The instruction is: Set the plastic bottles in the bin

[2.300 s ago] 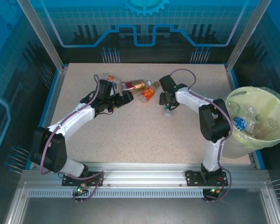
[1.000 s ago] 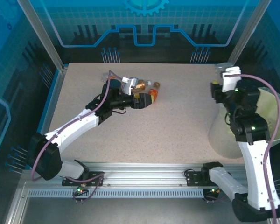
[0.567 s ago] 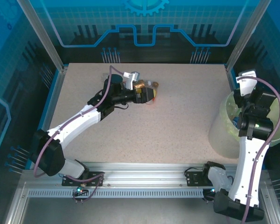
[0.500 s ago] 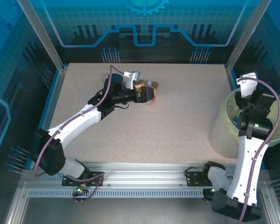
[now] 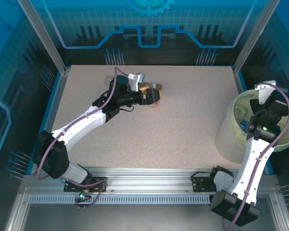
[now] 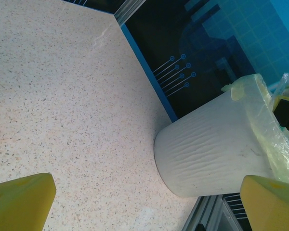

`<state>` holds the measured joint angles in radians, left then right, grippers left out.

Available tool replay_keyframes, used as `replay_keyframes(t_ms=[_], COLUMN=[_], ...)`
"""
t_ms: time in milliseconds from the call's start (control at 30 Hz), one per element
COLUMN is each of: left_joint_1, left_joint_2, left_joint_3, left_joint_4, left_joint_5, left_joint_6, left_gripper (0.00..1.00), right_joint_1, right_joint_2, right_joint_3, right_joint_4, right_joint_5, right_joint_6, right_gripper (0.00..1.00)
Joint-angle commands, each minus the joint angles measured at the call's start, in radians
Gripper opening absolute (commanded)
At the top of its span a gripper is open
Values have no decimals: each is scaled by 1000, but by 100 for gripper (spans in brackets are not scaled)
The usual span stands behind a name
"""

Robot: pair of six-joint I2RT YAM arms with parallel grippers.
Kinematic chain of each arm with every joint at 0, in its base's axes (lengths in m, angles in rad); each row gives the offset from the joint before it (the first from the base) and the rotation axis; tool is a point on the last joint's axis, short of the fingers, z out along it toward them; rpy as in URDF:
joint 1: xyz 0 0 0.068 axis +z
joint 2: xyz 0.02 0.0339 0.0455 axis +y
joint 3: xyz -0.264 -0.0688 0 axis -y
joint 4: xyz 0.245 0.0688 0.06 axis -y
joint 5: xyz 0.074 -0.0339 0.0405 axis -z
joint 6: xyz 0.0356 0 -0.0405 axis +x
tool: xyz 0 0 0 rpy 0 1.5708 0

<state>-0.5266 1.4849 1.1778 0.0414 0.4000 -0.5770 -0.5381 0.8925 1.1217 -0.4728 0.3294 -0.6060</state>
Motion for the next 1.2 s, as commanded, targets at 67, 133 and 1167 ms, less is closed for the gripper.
replay_keyframes(t_ms=[67, 133, 1167], left_joint_1=[-7, -6, -5], left_joint_2=[-12, -15, 21], left_joint_3=[10, 8, 5], left_joint_4=[-11, -13, -75], left_joint_5=[-31, -38, -118], left_joint_6=[3, 5, 52], left_gripper=[99, 99, 99], right_joint_1=[-10, -10, -333], right_joint_2=[-39, -38, 222], right_joint_3=[2, 14, 243], right_joint_4=[67, 53, -285], right_joint_5=[1, -6, -293], right_joint_6=[41, 64, 986], right_gripper=[100, 100, 98])
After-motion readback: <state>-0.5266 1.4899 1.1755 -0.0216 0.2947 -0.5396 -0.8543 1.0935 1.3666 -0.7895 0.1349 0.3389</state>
